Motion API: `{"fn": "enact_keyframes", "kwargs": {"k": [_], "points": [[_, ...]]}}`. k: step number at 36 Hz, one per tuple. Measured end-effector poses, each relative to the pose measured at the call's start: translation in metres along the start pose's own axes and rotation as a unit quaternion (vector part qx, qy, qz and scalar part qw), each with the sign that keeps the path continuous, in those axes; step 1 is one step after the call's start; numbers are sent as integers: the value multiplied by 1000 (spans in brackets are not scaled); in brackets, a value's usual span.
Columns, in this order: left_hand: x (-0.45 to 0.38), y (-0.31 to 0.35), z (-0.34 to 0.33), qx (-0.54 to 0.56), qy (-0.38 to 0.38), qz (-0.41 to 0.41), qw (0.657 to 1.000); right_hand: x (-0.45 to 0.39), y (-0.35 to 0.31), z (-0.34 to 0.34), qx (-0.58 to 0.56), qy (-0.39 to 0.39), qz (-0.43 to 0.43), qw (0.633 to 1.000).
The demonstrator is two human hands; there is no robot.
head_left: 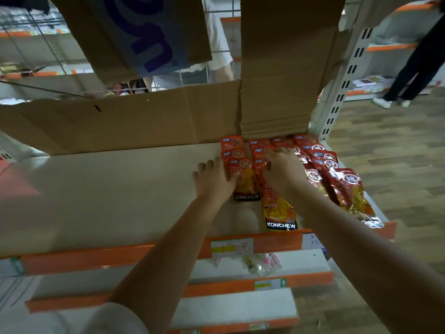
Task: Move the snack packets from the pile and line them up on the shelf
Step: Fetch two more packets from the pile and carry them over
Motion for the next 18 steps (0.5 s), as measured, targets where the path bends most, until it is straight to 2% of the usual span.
{"fn": "enact_keyframes", "kwargs": {"k": [5, 13, 18], "points": [[-20, 8, -26, 56, -122, -17, 991, -6, 3, -3, -7, 10, -10, 1000], [-27, 13, -36, 78, -99, -61, 990, -10, 9, -10, -4, 8, -13, 1000], [-29, 12, -37, 91, -110, -65, 988, -11, 4, -19, -3, 4, 3, 1000]]}}
Point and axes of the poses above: each hand's wrist, its own x-axis away from the middle knuckle, its own z-axis out of the back of the hand, y = z × x, the point moved 6 cm from there along -x, towards the middle knuckle, and after that the axes turned 15 degrees about z, right-handed, at the moved point
